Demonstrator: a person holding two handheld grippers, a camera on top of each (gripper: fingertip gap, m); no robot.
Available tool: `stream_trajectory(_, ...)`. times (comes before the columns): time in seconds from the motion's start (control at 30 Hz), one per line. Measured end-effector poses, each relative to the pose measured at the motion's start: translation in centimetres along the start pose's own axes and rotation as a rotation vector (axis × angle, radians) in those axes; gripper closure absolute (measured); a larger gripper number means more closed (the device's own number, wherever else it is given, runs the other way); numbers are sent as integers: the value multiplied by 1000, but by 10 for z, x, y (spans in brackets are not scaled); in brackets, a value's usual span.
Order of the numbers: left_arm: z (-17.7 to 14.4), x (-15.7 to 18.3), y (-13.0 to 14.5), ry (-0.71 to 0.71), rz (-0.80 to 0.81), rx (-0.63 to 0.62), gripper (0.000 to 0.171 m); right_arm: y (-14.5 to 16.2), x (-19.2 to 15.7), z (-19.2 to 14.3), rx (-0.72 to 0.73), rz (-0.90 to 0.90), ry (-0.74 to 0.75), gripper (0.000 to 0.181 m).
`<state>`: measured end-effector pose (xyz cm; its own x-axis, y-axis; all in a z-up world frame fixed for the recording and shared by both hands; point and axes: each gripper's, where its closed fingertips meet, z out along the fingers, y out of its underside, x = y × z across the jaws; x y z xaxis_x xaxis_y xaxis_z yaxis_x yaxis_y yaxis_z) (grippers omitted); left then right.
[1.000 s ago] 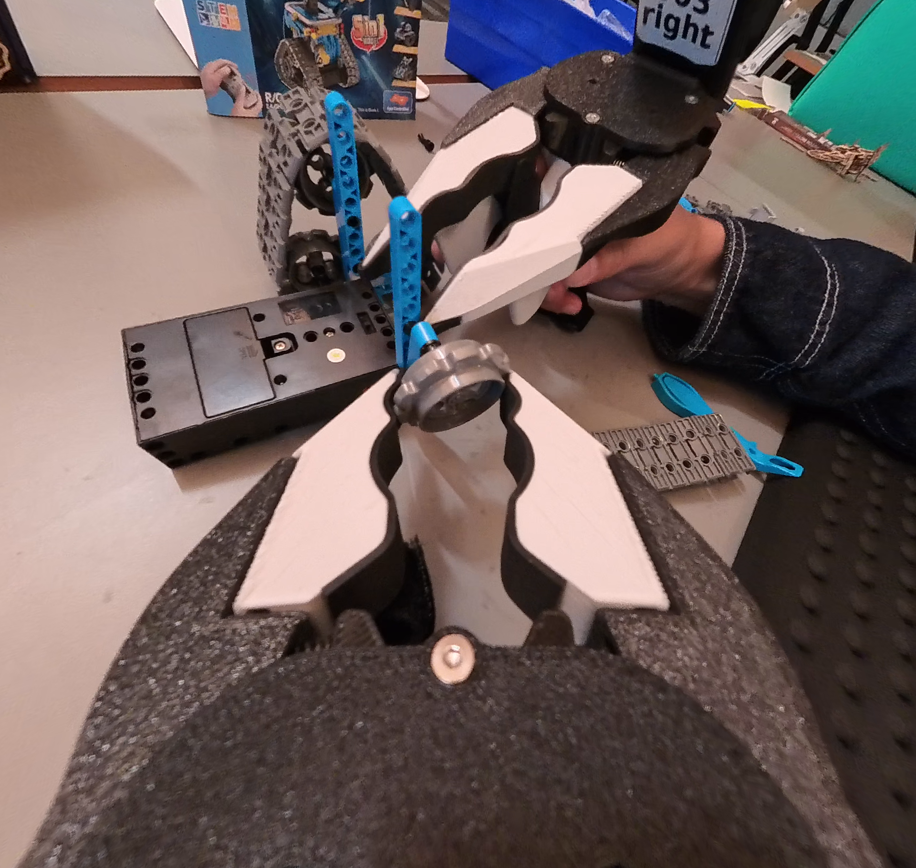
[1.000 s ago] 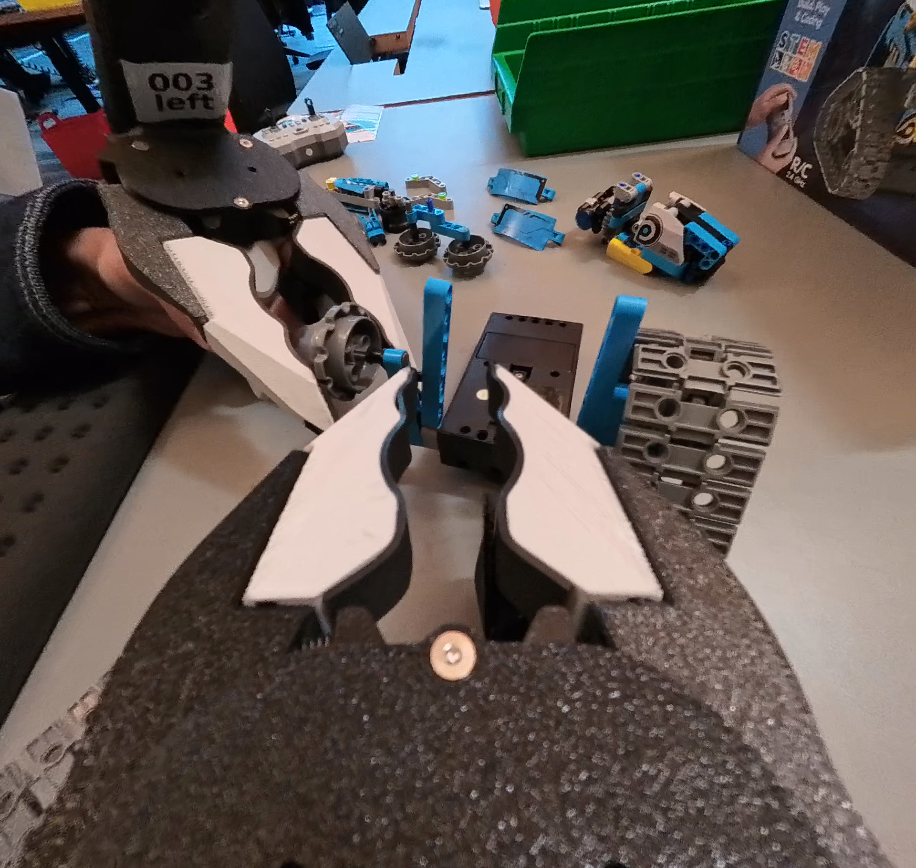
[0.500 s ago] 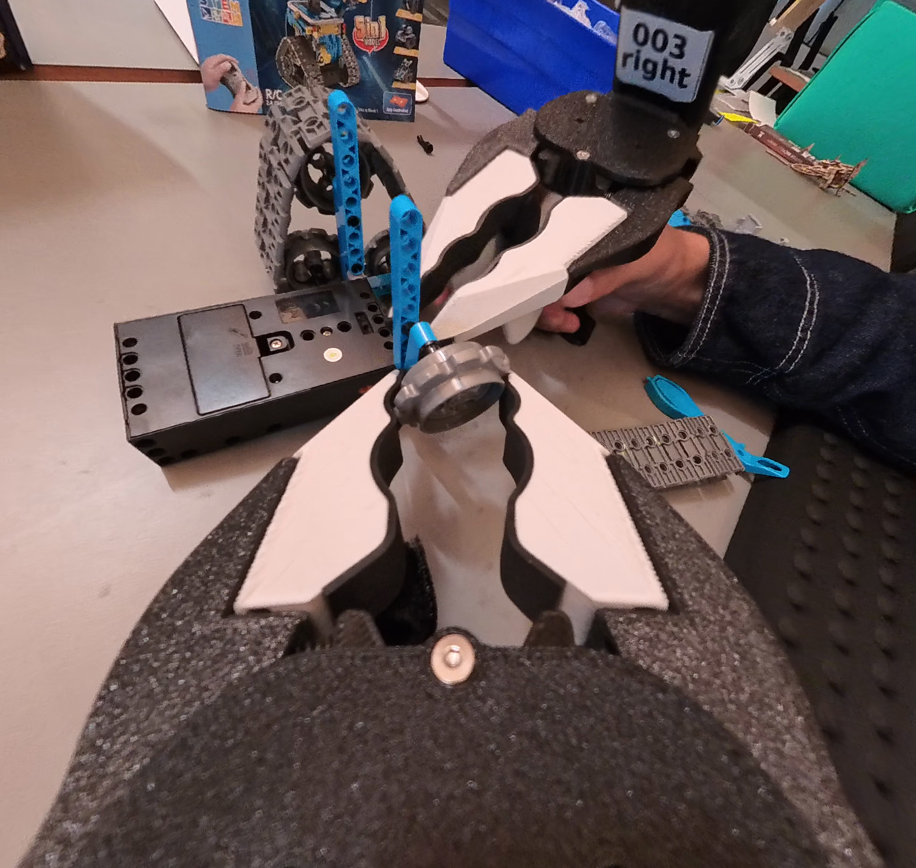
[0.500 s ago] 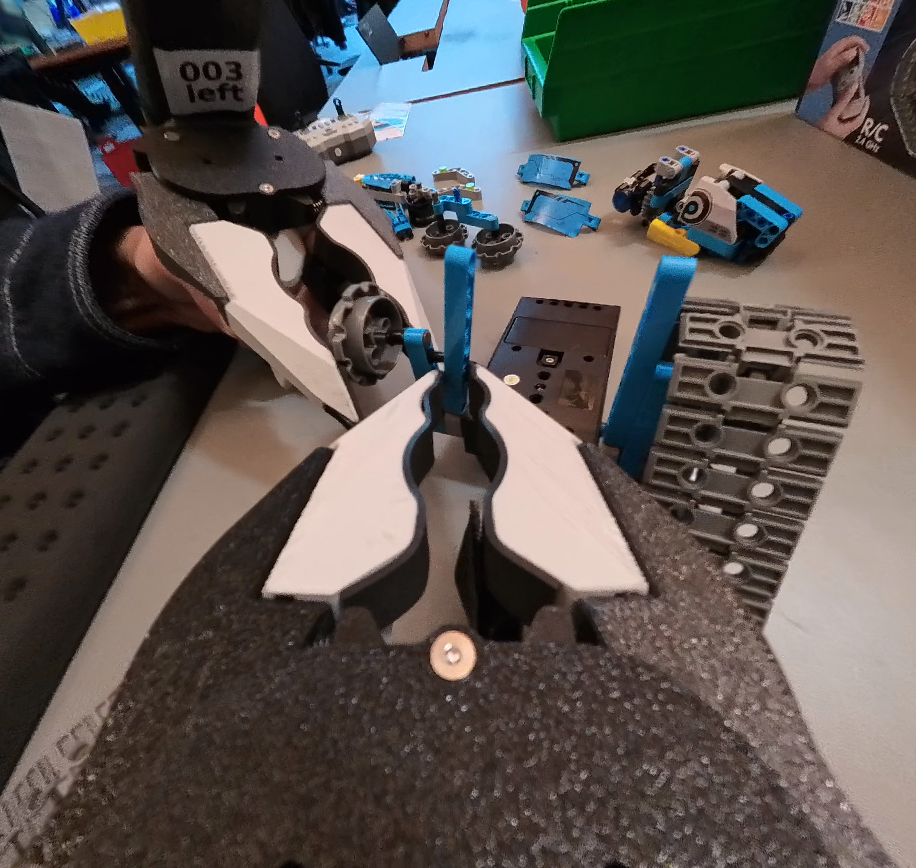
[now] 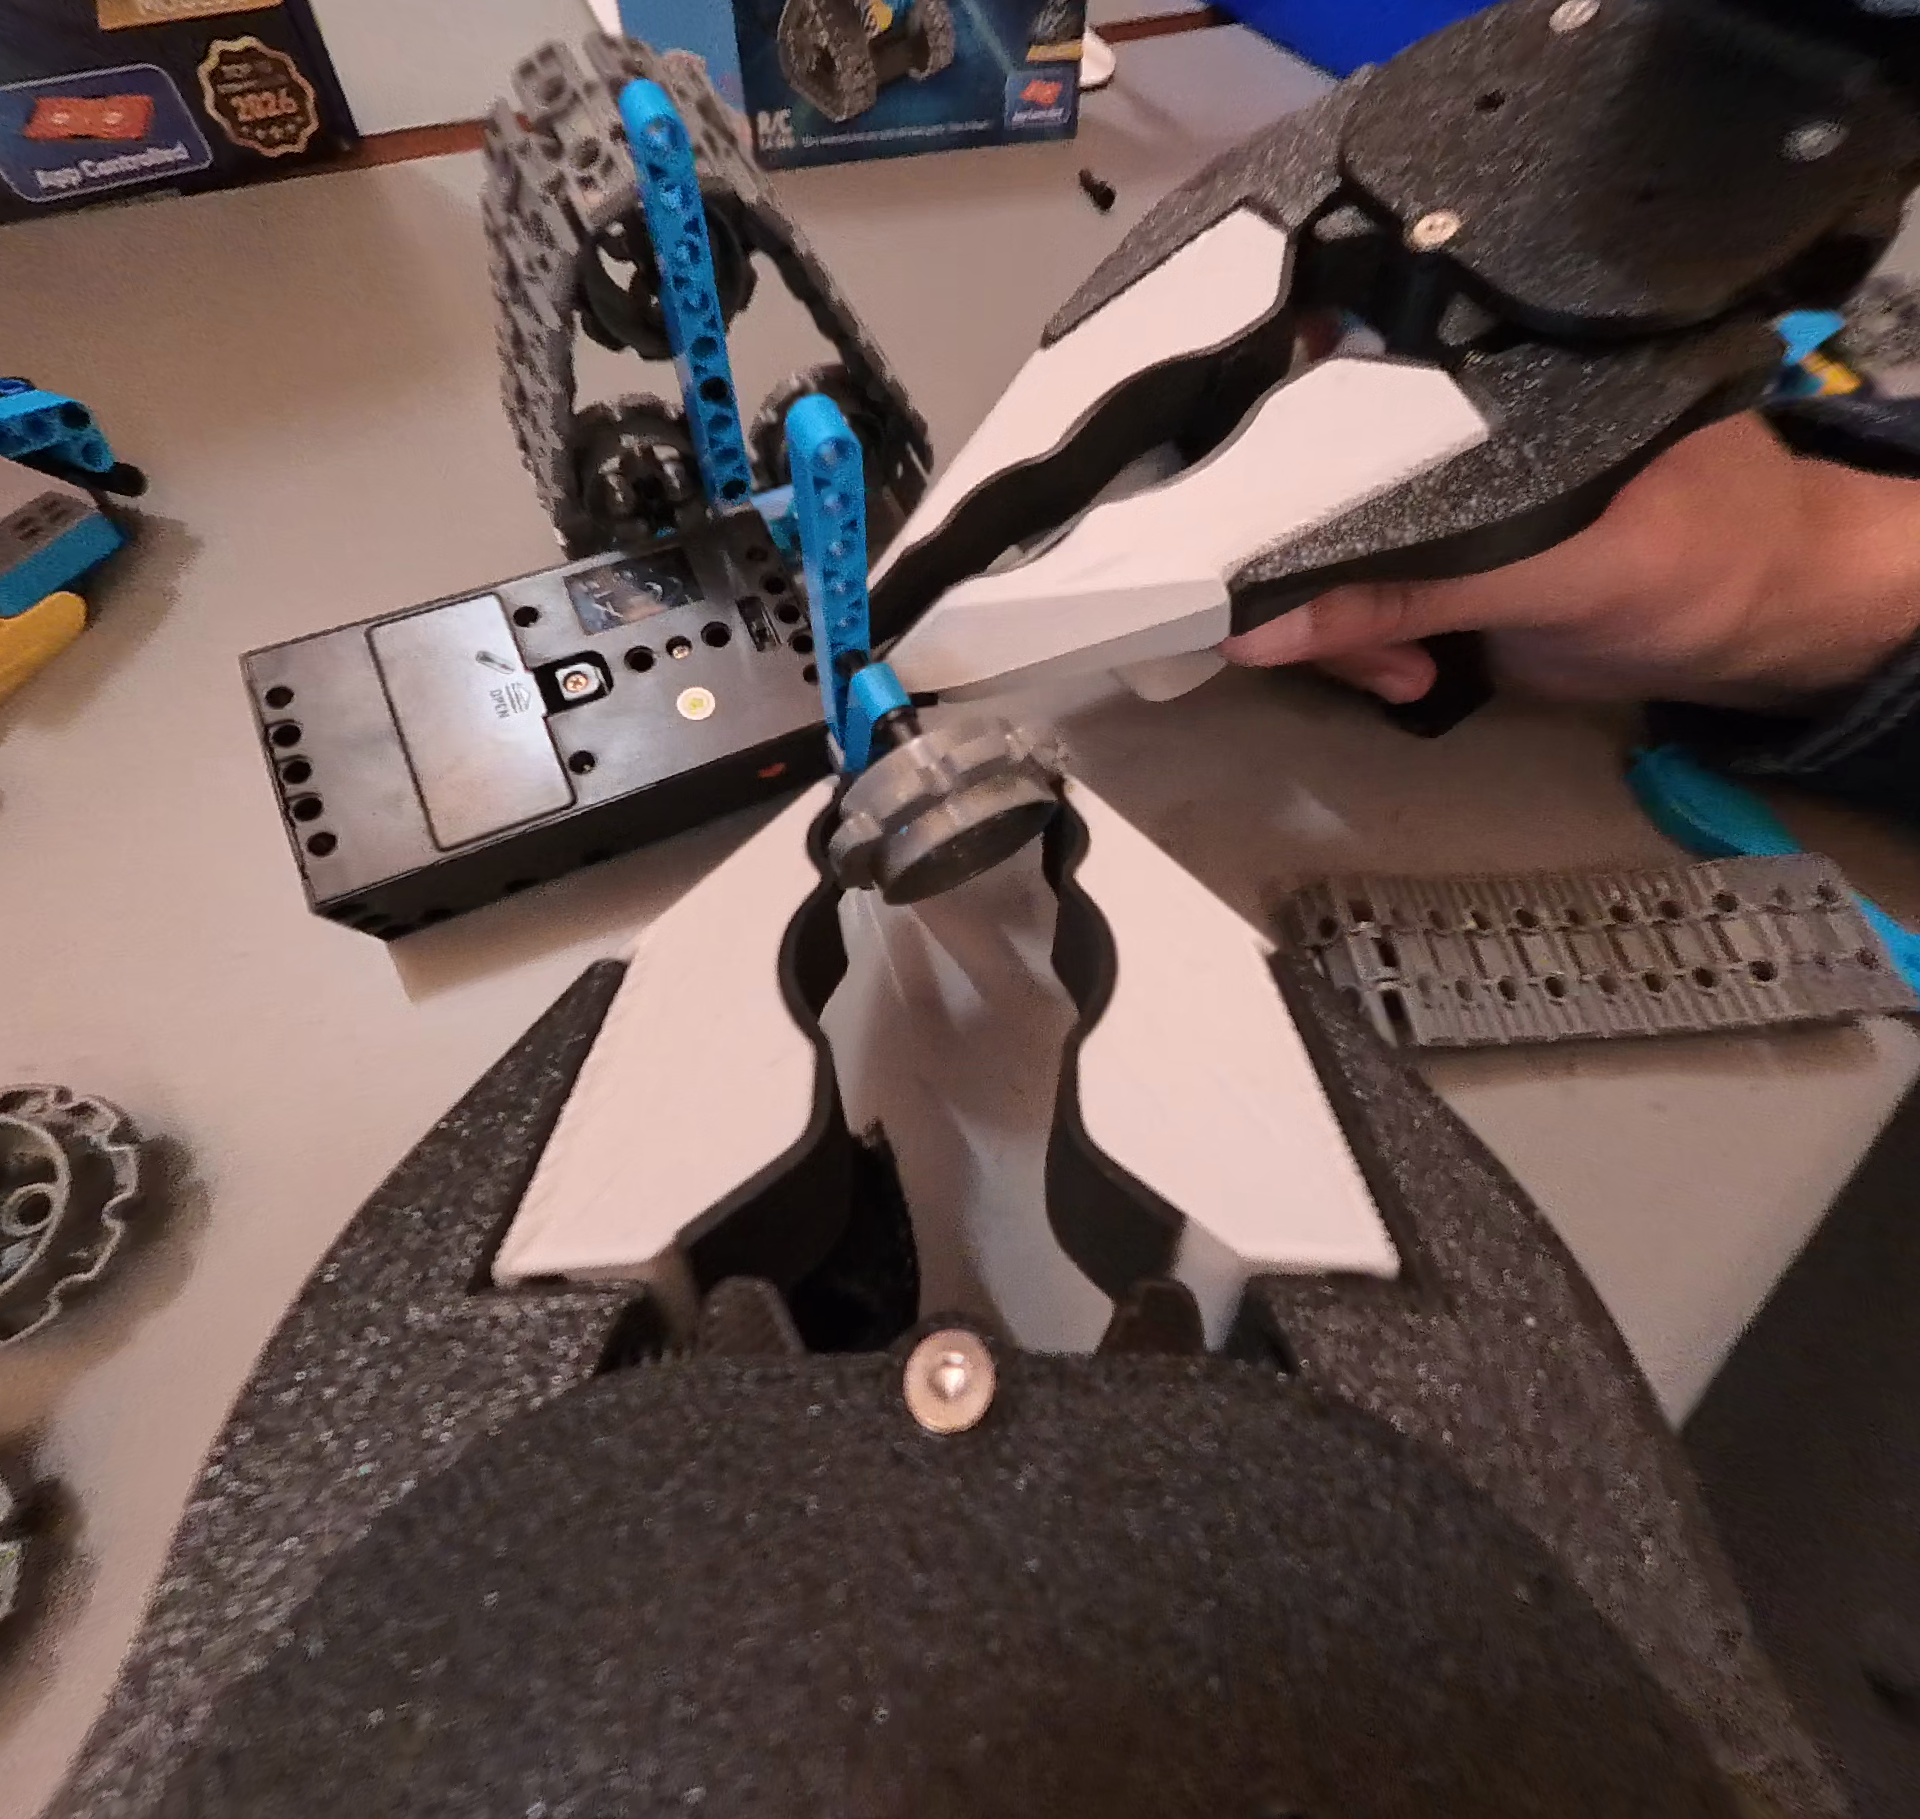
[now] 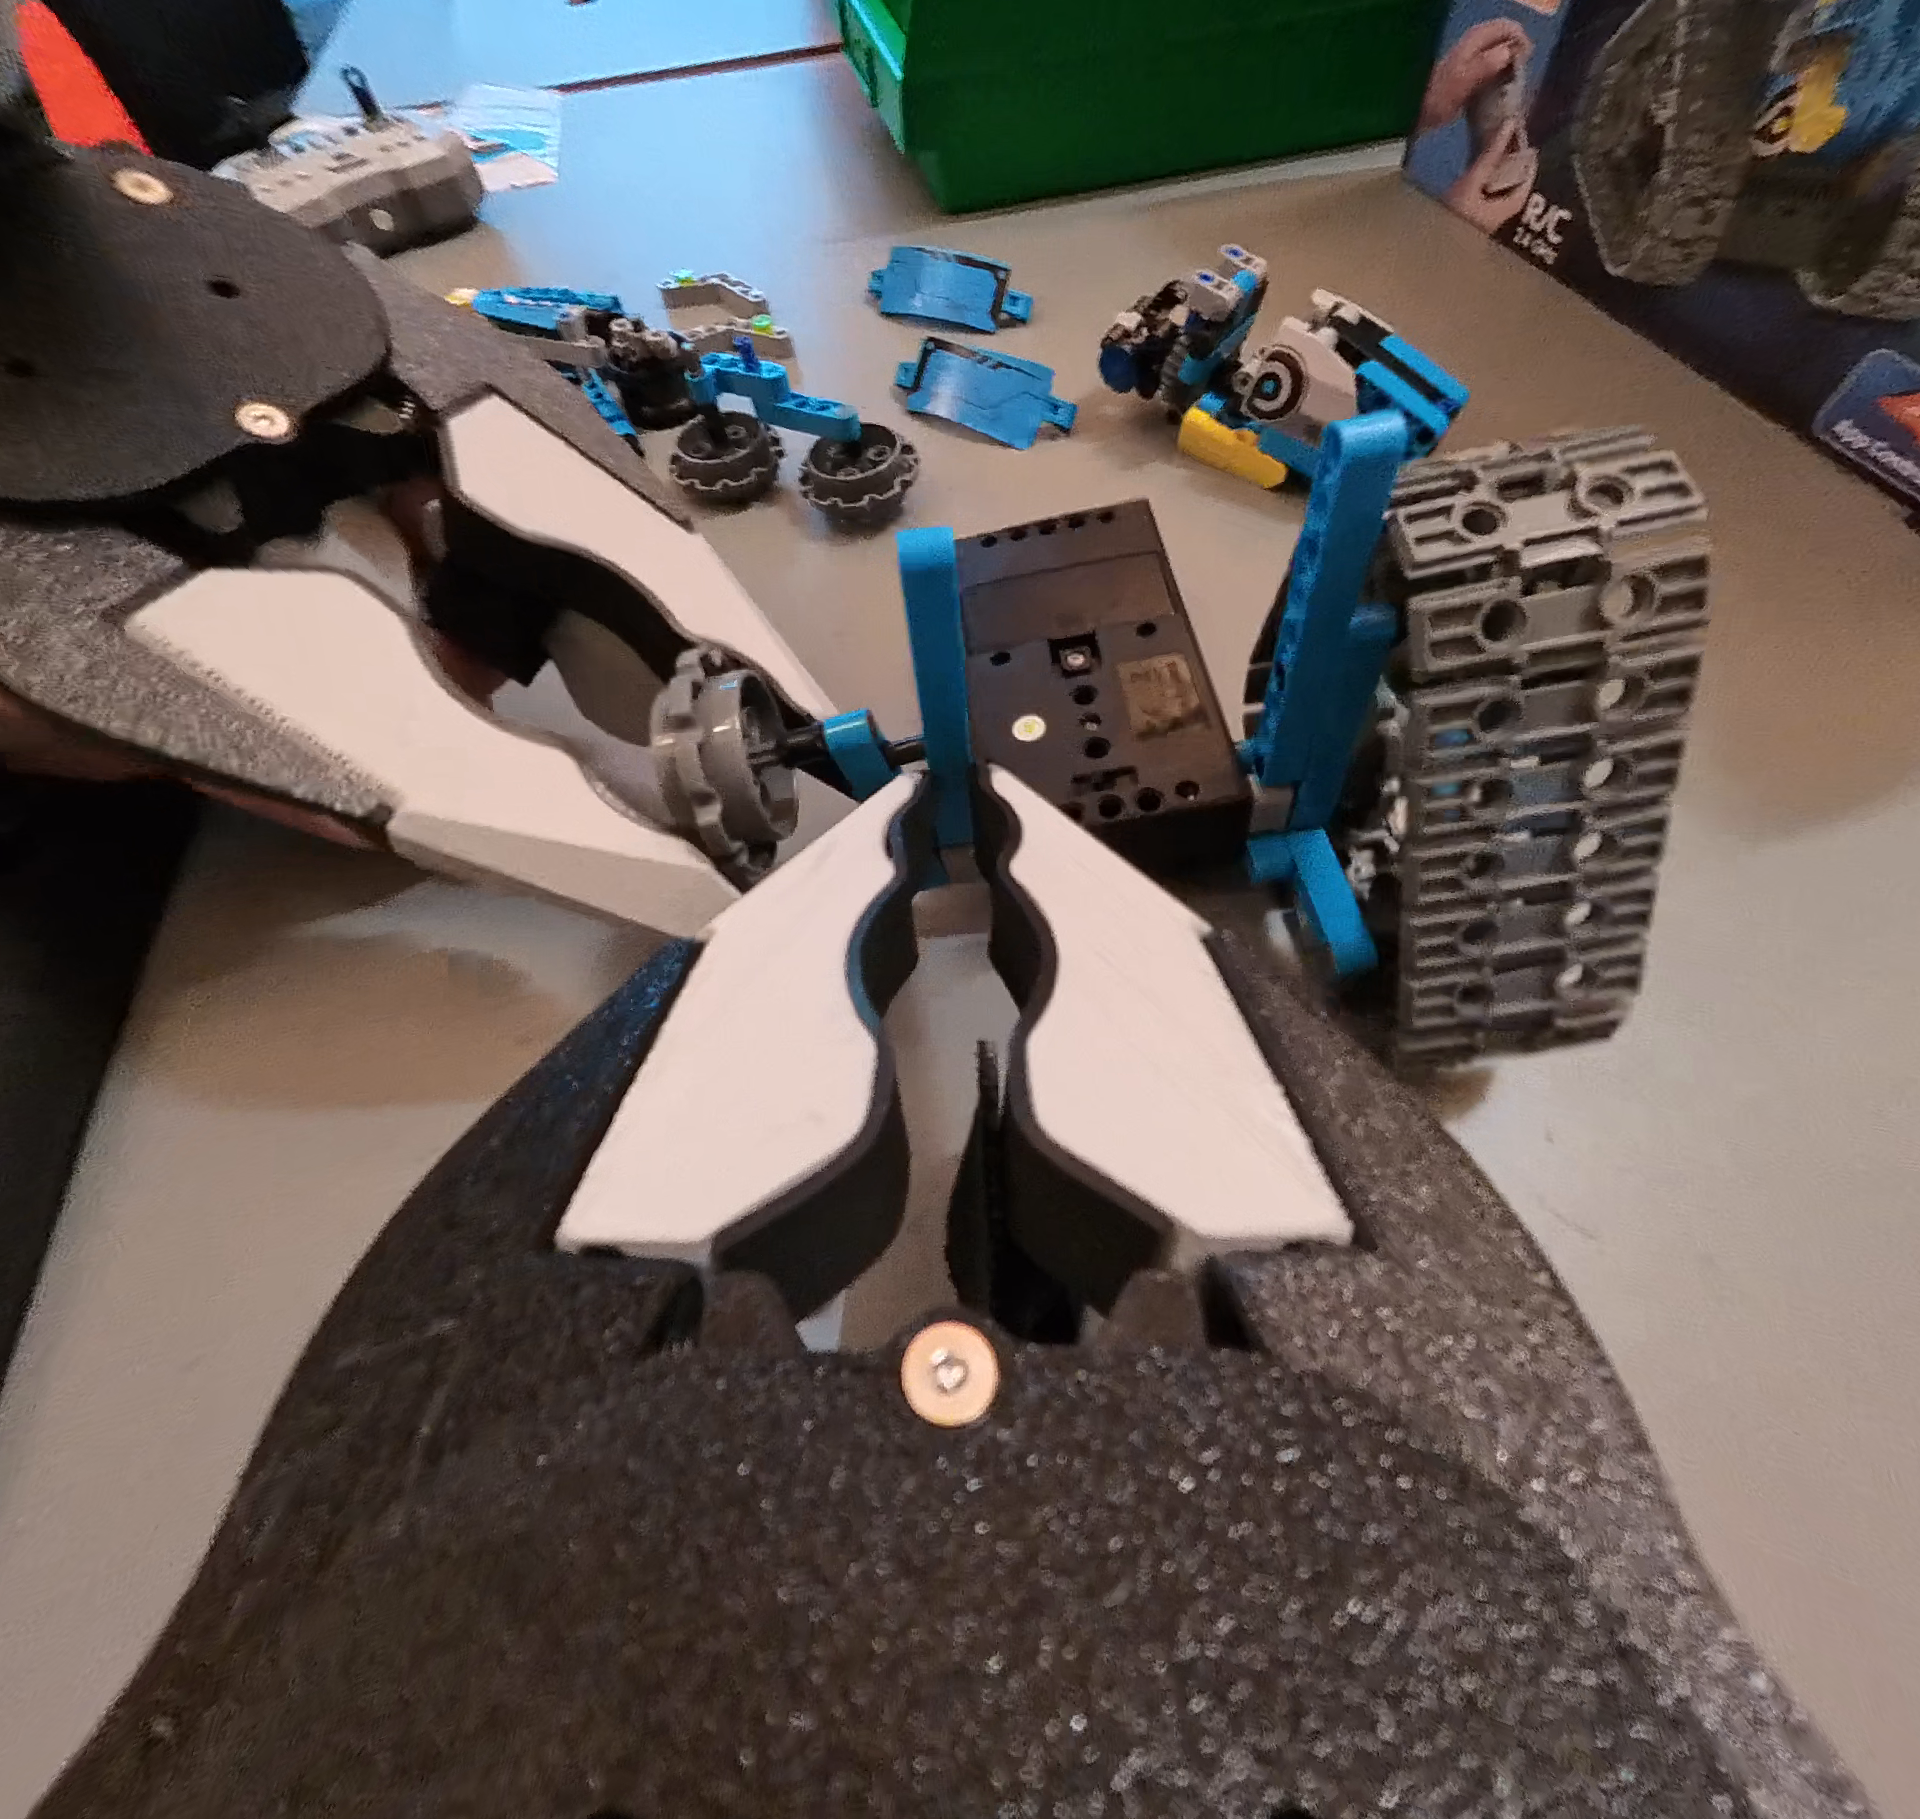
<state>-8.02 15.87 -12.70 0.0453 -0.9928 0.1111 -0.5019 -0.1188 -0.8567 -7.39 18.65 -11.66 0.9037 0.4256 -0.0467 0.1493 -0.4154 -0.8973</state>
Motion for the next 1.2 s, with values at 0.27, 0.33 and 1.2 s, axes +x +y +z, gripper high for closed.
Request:
stream_trajectory(0.27, 1, -2, 3, -50, 62, -15, 138, -1, 2, 3, -8, 3, 51, 177)
stream_trajectory(0.33, 1, 1, 3, -77, 122, -19, 153, 0, 6, 1, -19, -5, 63, 181)
stream_trajectory(1.2, -17, 30, -23, 112, 102, 121, 143, 3, -29, -50, -19, -146, -306, 165)
